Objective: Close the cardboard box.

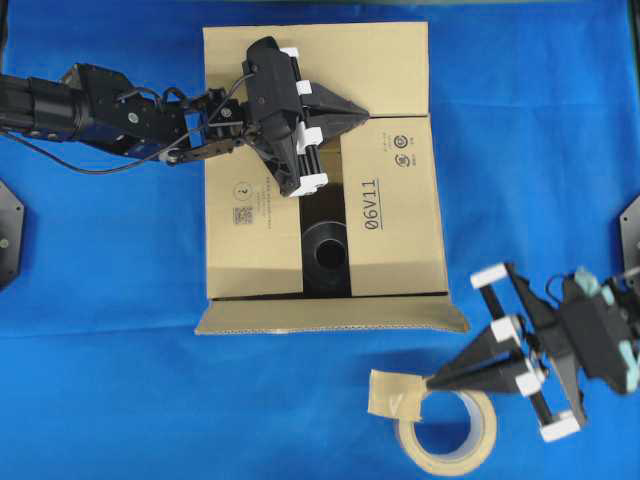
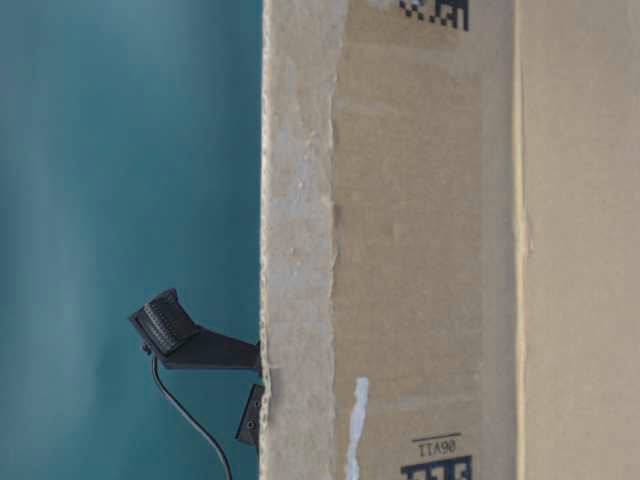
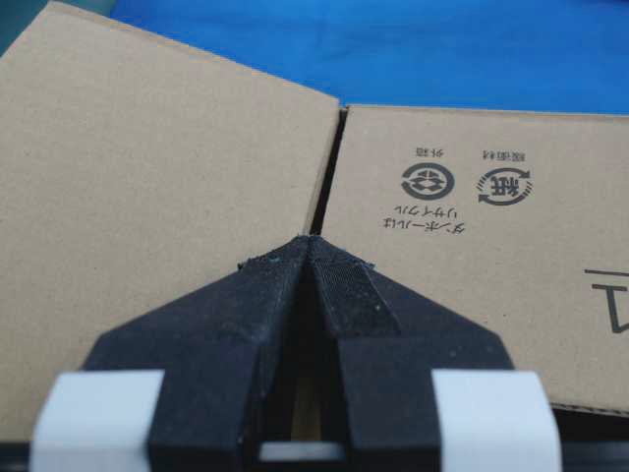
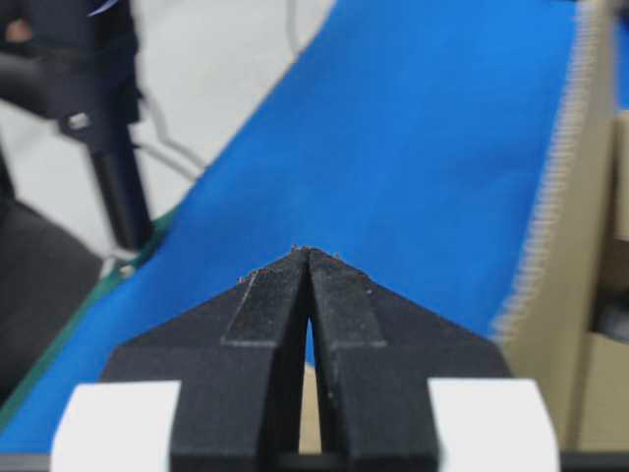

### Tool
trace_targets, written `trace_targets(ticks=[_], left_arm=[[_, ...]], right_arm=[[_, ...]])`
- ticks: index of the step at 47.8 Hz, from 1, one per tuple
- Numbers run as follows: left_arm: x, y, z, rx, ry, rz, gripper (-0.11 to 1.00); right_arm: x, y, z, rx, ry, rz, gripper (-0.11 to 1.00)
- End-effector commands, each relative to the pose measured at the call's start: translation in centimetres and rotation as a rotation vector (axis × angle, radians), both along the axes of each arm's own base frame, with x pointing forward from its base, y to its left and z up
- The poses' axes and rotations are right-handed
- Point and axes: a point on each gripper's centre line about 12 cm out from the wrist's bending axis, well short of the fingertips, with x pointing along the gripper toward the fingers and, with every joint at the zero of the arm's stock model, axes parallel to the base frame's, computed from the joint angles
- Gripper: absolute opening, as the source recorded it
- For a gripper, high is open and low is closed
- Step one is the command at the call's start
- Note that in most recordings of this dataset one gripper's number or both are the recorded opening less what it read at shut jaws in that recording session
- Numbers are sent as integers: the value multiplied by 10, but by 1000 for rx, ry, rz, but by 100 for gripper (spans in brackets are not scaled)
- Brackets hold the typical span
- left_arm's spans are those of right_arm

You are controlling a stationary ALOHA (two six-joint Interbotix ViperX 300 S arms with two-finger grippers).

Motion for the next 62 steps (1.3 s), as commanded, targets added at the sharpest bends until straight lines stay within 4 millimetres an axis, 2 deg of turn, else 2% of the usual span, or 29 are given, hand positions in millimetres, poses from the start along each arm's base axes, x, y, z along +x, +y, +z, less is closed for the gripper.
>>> trace_targets(ticks=[1,15,25,28,34,44,55,62], left_arm=[[1,-2,10,5,-26,-4,0],[1,-4,10,6,-30,-9,0],[2,-5,10,6,-32,-12,0],[2,-5,10,7,-31,-13,0],[2,-5,11,6,-32,-12,0],[3,-5,13,8,-38,-12,0],[3,-6,17,5,-48,-13,0],[0,-8,38,0,-93,-14,0]], right_arm=[[0,-12,10,16,-30,-39,0],[-5,-62,6,23,-30,-198,0],[-3,-98,-21,46,64,-353,0],[-2,-104,-30,43,94,-376,0],[2,-106,-46,38,150,-391,0],[5,-106,-60,44,202,-406,0],[6,-107,-60,53,206,-415,0],[6,-107,-59,54,203,-415,0]])
